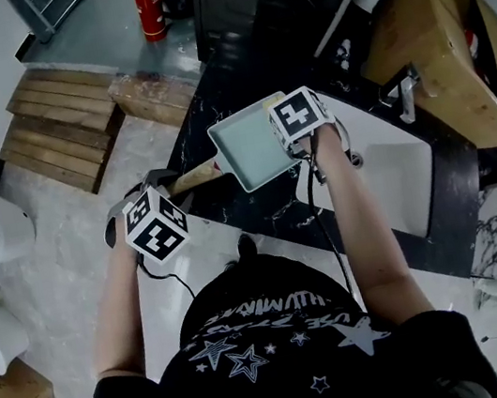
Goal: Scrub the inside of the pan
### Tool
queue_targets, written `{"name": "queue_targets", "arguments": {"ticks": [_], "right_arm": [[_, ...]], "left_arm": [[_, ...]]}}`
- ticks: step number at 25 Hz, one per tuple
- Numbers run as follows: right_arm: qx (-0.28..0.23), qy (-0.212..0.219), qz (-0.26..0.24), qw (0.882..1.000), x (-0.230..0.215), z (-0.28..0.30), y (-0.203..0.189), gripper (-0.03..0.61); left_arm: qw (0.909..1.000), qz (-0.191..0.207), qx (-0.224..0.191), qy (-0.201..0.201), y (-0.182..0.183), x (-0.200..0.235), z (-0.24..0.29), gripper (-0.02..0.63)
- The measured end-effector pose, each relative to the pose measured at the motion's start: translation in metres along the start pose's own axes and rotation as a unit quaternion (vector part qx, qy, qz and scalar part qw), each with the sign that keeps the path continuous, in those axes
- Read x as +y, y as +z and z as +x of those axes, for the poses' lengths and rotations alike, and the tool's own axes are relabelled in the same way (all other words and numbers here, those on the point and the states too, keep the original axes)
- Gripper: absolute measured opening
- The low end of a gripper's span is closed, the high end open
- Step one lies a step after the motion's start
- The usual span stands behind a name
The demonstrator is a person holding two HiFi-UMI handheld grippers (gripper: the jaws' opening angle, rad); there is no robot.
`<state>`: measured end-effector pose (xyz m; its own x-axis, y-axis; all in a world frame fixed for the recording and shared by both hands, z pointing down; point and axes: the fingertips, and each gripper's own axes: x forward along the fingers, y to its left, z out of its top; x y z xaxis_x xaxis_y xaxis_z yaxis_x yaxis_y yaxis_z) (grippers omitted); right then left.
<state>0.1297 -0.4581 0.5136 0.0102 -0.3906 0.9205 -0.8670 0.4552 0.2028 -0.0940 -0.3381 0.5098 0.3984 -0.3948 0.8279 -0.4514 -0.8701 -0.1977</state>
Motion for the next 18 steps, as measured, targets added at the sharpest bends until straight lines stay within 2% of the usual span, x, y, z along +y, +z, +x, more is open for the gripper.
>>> {"name": "queue_targets", "arguments": {"ticks": [8,18], "right_arm": [[0.043,-0.072,-0.085,0.993,0.005,0.012,0.012,0.087],[0.035,-0.013,-0.12,0.992,0.032,0.011,0.015,0.081]], "left_arm": [[0.9999,0.009,-0.007,-0.005,-0.001,0.001,0.001,0.14],[0.9998,0.012,-0.01,-0.01,-0.001,0.0,0.001,0.138]]}}
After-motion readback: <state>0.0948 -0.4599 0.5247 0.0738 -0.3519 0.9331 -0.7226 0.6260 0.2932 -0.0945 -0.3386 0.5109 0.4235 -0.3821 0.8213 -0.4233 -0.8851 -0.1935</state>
